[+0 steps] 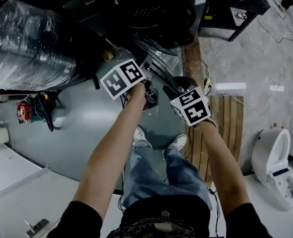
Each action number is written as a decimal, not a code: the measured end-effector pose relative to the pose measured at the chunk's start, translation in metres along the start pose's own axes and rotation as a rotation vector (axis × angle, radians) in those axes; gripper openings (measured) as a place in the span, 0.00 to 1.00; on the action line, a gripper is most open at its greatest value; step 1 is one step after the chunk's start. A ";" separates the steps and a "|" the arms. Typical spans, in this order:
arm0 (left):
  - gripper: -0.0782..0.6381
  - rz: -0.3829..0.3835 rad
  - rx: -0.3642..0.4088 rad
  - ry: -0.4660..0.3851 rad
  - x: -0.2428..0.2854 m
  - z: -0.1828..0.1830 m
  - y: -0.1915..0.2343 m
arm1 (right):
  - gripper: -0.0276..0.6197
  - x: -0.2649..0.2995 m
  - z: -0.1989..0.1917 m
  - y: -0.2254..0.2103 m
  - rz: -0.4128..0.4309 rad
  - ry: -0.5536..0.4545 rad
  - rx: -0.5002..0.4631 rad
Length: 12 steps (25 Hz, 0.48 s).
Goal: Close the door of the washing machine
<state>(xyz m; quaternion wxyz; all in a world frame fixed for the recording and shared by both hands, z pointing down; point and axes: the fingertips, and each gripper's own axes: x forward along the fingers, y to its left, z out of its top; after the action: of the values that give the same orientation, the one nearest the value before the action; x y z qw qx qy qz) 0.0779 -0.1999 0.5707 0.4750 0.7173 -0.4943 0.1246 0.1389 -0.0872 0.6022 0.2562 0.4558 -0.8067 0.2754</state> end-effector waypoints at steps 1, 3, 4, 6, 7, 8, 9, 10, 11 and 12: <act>0.45 0.000 -0.006 -0.004 0.003 0.000 -0.002 | 0.32 0.002 0.000 -0.004 -0.007 0.003 -0.003; 0.45 -0.002 -0.015 -0.009 0.009 0.002 -0.007 | 0.25 0.006 0.001 -0.016 -0.036 -0.001 -0.012; 0.45 -0.003 -0.018 -0.011 0.012 0.004 -0.009 | 0.20 0.008 0.002 -0.022 -0.049 -0.007 -0.016; 0.46 -0.001 -0.025 -0.014 0.016 0.004 -0.013 | 0.16 0.009 0.004 -0.030 -0.062 -0.015 -0.024; 0.46 0.002 -0.028 -0.016 0.018 0.004 -0.014 | 0.16 0.009 0.005 -0.032 -0.065 -0.013 -0.031; 0.46 0.003 -0.030 -0.019 0.020 0.005 -0.016 | 0.16 0.008 0.006 -0.035 -0.069 -0.010 -0.040; 0.46 0.002 -0.033 -0.022 0.023 0.006 -0.019 | 0.15 0.008 0.007 -0.039 -0.076 -0.009 -0.053; 0.46 -0.007 -0.038 -0.025 0.027 0.007 -0.022 | 0.15 0.008 0.009 -0.044 -0.082 -0.008 -0.064; 0.46 -0.027 -0.047 -0.028 0.032 0.008 -0.024 | 0.15 0.009 0.010 -0.048 -0.087 -0.004 -0.073; 0.47 -0.053 -0.061 -0.029 0.039 0.008 -0.027 | 0.15 0.010 0.012 -0.052 -0.090 0.004 -0.079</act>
<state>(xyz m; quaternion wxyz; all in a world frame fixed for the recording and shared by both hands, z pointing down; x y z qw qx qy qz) 0.1161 -0.2276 0.5769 0.4927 0.7170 -0.4855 0.0866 0.1782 -0.1234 0.6115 0.2876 0.4806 -0.7951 0.2326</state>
